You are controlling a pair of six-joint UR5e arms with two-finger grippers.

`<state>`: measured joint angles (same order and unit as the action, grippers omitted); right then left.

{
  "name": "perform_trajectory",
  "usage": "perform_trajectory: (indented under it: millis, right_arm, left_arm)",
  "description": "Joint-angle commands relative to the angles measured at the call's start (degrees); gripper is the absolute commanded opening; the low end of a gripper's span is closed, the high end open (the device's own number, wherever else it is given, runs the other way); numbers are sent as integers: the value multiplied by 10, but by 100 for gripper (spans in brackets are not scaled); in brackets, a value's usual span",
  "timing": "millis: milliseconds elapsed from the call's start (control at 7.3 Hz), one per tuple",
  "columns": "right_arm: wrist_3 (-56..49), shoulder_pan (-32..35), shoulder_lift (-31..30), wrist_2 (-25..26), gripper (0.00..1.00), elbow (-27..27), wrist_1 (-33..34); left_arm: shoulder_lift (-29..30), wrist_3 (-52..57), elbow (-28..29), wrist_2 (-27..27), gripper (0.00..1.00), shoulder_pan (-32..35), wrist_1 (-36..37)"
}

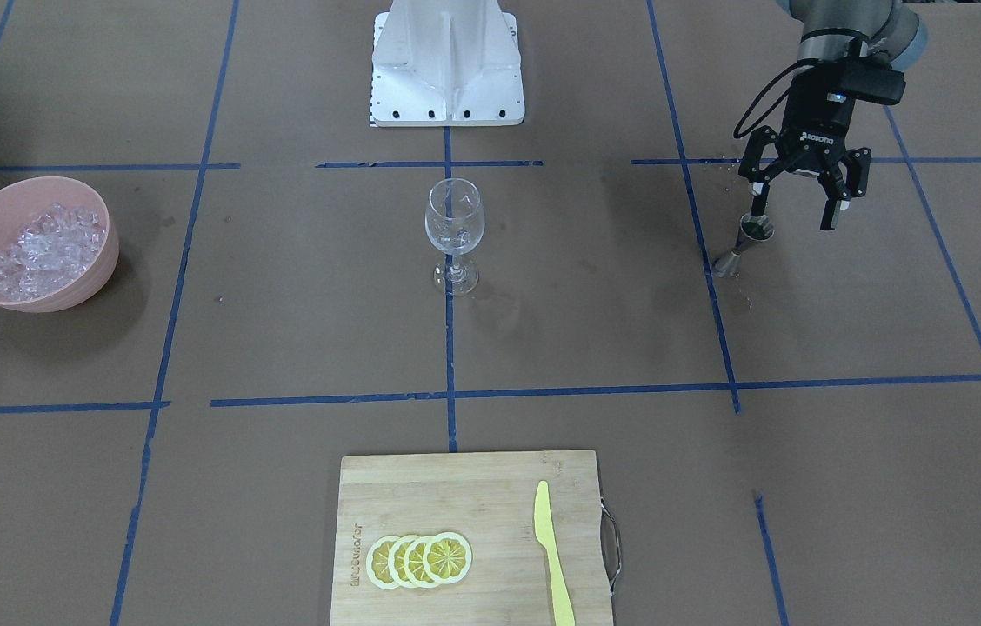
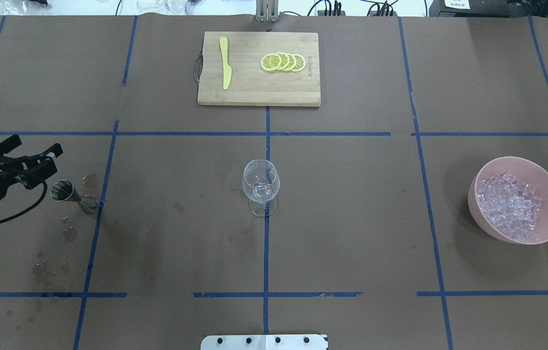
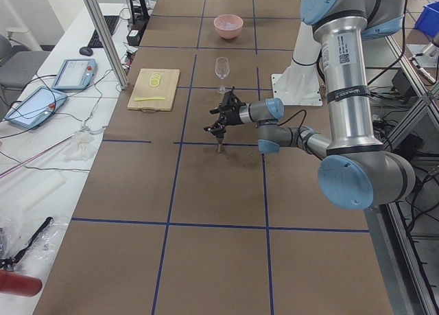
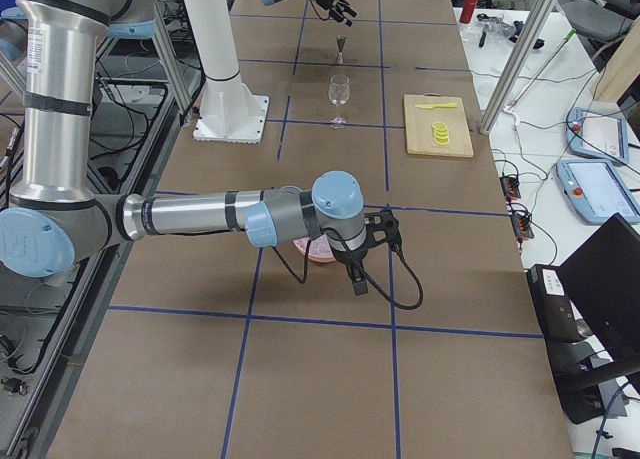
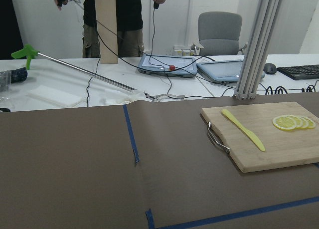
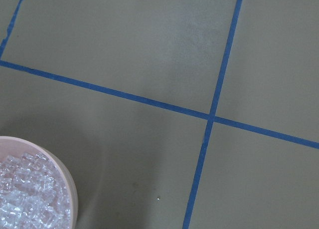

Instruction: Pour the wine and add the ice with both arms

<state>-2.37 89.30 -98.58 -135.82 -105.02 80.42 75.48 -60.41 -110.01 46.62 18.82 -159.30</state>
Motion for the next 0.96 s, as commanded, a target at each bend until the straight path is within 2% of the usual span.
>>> perform_trajectory:
  millis: [0,274,548,685,822]
  right_arm:
    - [0,0,0,-1,100,0,0]
    - [0,0,1,0,100,0,0]
    - [0,0,1,0,100,0,0]
    - [0,0,1,0,100,1,1]
    - [3,0,1,0,100,0,0]
  left_arm:
    - [17,-68,59,-112,100,-64,-5]
    - [51,-73,94,-146,100,-88,-3]
    - [61,-74,129,-161,100,-92,-3]
    - [61,-74,137,-161,97,-94,-3]
    - [63,-74,147,-161,86,-99,-3]
